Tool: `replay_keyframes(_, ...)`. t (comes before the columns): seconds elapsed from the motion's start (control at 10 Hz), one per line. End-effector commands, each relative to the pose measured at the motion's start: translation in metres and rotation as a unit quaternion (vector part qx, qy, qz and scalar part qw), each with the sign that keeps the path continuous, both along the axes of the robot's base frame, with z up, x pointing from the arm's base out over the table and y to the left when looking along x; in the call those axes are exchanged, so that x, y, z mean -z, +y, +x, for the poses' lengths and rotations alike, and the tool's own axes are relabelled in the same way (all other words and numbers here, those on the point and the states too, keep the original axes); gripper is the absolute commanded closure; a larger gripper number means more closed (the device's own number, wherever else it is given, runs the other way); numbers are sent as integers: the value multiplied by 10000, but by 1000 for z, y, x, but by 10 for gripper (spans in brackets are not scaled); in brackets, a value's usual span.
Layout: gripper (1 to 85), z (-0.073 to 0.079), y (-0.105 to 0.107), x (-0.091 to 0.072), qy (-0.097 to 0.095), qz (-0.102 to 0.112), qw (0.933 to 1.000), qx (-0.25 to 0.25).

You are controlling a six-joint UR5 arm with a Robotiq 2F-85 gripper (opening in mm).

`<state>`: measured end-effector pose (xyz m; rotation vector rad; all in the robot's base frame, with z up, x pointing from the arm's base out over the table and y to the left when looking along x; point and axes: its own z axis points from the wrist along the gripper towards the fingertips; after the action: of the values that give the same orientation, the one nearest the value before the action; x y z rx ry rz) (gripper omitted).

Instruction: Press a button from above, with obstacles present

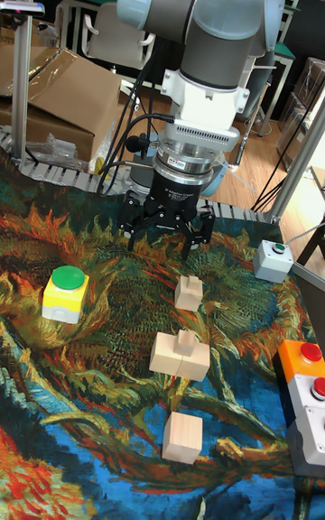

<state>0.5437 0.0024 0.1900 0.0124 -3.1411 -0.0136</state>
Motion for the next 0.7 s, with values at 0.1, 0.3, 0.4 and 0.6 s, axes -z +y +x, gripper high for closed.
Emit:
replay_keyframes(0.1,843,78,24,-11,-1503,432,9866,456)
replay_keyframes(0.3,843,77,26,-10,-1494,437,9866,486)
replay_keyframes(0.4,843,75,29,-10,-1432,512,9865,607)
replay_keyframes(0.6,843,69,27,-6,-1283,436,9886,652)
